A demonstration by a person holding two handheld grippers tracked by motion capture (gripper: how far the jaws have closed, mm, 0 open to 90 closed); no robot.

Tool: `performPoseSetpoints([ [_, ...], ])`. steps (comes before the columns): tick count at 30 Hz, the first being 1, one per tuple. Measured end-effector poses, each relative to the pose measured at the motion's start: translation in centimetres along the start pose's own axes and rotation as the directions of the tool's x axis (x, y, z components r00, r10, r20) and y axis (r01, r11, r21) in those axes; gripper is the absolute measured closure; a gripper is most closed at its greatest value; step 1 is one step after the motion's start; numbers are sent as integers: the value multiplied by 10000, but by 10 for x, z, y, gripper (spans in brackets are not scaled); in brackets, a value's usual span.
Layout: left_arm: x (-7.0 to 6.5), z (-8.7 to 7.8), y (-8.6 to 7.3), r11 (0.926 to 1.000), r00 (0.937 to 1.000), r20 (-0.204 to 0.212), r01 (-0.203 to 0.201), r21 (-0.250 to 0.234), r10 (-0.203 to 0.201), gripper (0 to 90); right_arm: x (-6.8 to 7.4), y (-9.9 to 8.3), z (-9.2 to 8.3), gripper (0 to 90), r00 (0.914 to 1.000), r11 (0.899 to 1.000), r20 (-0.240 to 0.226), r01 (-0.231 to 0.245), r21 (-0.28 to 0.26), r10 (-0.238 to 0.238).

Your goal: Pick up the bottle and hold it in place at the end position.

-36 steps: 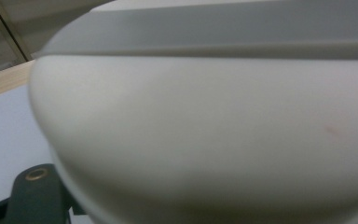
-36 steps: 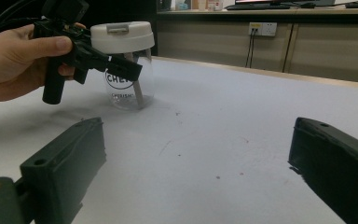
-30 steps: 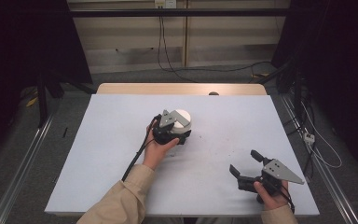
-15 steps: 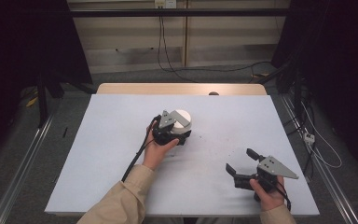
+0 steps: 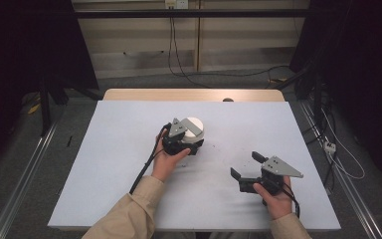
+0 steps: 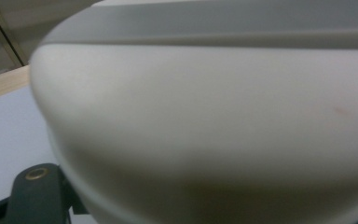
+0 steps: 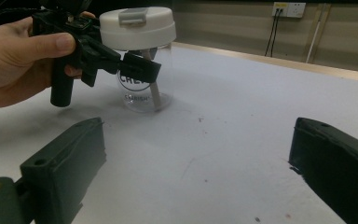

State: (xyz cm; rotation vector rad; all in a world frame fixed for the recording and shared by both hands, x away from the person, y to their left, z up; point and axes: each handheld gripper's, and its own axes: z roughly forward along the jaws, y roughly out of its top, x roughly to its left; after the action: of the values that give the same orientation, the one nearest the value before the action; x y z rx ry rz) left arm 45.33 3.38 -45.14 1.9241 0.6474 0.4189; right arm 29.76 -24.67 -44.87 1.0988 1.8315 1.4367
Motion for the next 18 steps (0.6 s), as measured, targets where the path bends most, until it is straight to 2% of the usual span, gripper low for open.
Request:
performPoseSetpoints([
  [7,0,0,0,10000,10000,13,1,26,-1,186,5,6,13,46,9997,9997,-14,-239,23,239],
  [15,0,0,0,10000,10000,38,35,16,-35,186,10,9,24,74,9999,9998,54,-156,142,155],
  [18,0,0,0,10000,10000,33,45,12,-45,186,13,12,27,80,10000,9998,16,25,187,-25],
])
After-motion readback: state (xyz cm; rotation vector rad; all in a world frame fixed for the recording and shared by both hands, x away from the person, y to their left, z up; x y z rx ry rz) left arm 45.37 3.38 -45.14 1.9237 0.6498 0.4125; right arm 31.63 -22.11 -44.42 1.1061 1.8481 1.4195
